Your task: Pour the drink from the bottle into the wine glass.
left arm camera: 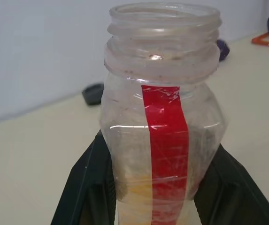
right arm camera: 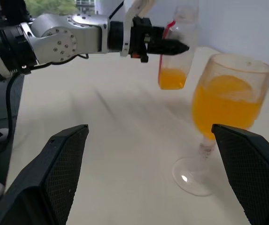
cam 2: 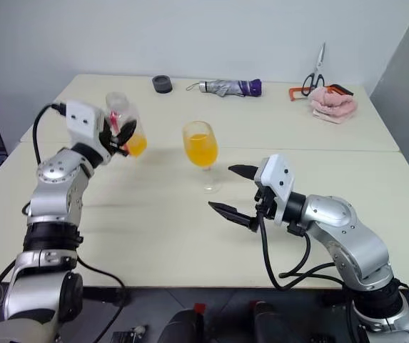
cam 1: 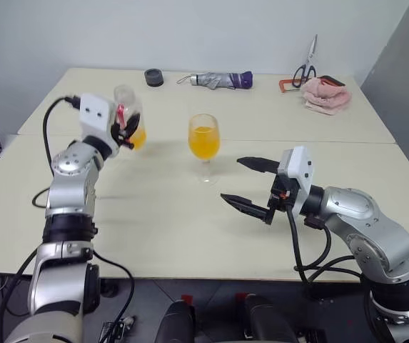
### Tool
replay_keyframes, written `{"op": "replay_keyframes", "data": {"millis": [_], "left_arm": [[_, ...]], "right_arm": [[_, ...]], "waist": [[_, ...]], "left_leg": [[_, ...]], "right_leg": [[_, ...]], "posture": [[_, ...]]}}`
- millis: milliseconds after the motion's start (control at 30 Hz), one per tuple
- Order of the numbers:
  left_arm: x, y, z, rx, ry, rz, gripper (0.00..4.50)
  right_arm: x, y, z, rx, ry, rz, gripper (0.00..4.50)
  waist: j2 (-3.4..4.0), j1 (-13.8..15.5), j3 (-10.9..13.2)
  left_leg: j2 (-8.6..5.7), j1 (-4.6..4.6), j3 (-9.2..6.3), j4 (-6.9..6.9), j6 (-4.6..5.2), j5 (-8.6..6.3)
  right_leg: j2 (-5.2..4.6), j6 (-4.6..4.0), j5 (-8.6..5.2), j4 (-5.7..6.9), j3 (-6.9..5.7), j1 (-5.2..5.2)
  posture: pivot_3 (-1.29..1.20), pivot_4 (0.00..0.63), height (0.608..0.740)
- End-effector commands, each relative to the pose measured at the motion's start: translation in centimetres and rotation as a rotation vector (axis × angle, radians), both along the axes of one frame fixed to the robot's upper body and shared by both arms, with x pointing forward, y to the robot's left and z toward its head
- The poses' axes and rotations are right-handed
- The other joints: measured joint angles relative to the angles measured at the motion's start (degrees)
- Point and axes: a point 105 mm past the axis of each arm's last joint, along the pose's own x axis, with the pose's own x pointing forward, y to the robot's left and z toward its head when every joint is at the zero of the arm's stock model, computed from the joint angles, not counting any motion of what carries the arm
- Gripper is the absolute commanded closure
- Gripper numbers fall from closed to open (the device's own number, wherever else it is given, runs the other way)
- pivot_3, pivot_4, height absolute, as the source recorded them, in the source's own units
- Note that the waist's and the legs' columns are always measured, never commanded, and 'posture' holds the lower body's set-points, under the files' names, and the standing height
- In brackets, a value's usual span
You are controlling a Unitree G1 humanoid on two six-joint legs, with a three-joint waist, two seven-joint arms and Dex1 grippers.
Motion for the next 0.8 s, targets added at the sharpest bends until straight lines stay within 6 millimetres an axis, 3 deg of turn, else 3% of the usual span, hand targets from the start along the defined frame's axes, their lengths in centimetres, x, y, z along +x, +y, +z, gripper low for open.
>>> {"op": "replay_keyframes", "data": {"millis": [33, 500, 800], "left_arm": [[-1.1, 1.0, 1.8, -0.069, -0.051, 0.025, 2.81], [-1.0, 2.7, -1.4, -0.175, 0.043, 0.046, 2.81], [-0.8, 3.2, -2.1, -0.183, 0.048, 0.059, 2.81]], "right_arm": [[-0.3, 0.7, 0.5, -0.037, -0.038, 0.039, 0.0], [0.0, 2.1, 0.5, -0.07, -0.05, 0.088, 0.0], [0.2, 2.1, 1.0, -0.059, -0.054, 0.074, 0.0]], "waist": [[-0.02, 0.2, 0.0], [-0.05, 0.2, 0.0], [-0.05, 0.2, 0.0]], "left_leg": [[-0.01, -0.01, 0.0, 0.01, 0.0, 0.0], [-0.04, 0.01, 0.0, 0.02, 0.01, 0.0], [-0.04, 0.02, -0.01, 0.01, 0.01, 0.0]], "right_leg": [[-0.01, 0.0, 0.0, -0.01, -0.01, 0.0], [-0.04, 0.0, 0.0, -0.03, -0.03, 0.04], [-0.04, 0.0, 0.0, -0.03, -0.03, 0.04]], "posture": [[0.0, 0.15, 0.74], [0.0, 0.15, 0.74], [0.0, 0.15, 0.74]]}}
